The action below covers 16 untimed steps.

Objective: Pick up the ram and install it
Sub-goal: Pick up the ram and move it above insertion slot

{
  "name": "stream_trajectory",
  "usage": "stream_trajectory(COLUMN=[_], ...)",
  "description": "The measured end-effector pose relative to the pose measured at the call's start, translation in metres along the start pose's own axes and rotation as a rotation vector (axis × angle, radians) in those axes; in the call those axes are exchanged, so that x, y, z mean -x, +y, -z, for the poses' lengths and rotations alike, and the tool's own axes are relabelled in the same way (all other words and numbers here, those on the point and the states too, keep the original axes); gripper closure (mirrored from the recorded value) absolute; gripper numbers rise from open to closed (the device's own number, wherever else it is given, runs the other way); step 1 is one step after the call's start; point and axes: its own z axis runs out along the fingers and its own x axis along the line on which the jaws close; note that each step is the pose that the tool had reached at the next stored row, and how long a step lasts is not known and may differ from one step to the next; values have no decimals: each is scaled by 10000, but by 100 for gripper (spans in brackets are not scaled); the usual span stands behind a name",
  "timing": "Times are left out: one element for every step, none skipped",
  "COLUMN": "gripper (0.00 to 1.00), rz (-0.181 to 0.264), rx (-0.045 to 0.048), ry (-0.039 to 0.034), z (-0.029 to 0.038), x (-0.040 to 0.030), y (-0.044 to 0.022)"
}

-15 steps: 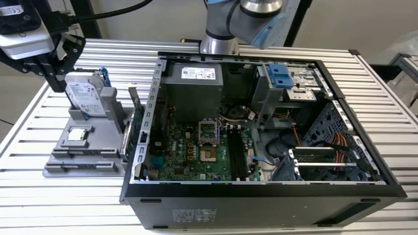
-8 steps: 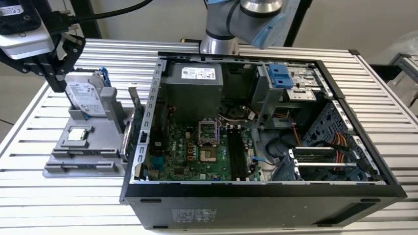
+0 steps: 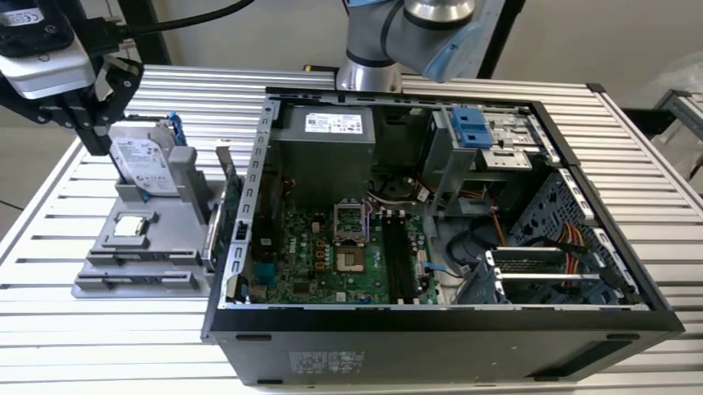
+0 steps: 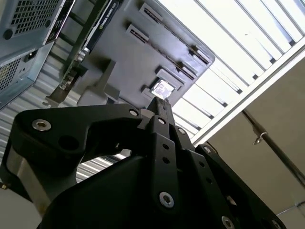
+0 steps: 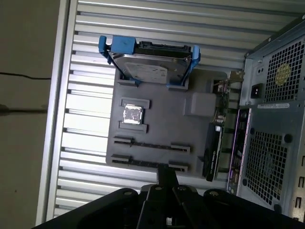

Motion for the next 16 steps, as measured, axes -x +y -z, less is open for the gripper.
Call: stream_trajectory(gripper=[100, 100, 100, 100, 100, 100, 100, 100, 100, 100, 100, 100, 100, 100, 100, 100], rz=[82, 159, 234, 316, 382, 456, 524, 597, 664, 735, 816, 896, 980, 1067, 1150, 1229], rx=[-2, -5, -8, -11, -13, -16, -18, -21, -24, -26, -29, -31, -34, -38, -40, -43], ry=[3, 6, 9, 14, 17, 20, 23, 27, 30, 33, 37, 40, 44, 48, 51, 55], z=[0, 0, -1, 0, 0, 0, 0, 0, 0, 0, 0, 0, 0, 0, -1, 0], x=[0, 0, 0, 0, 0, 0, 0, 0, 0, 0, 0, 0, 0, -1, -1, 0], y=[0, 0, 0, 0, 0, 0, 0, 0, 0, 0, 0, 0, 0, 1, 1, 0])
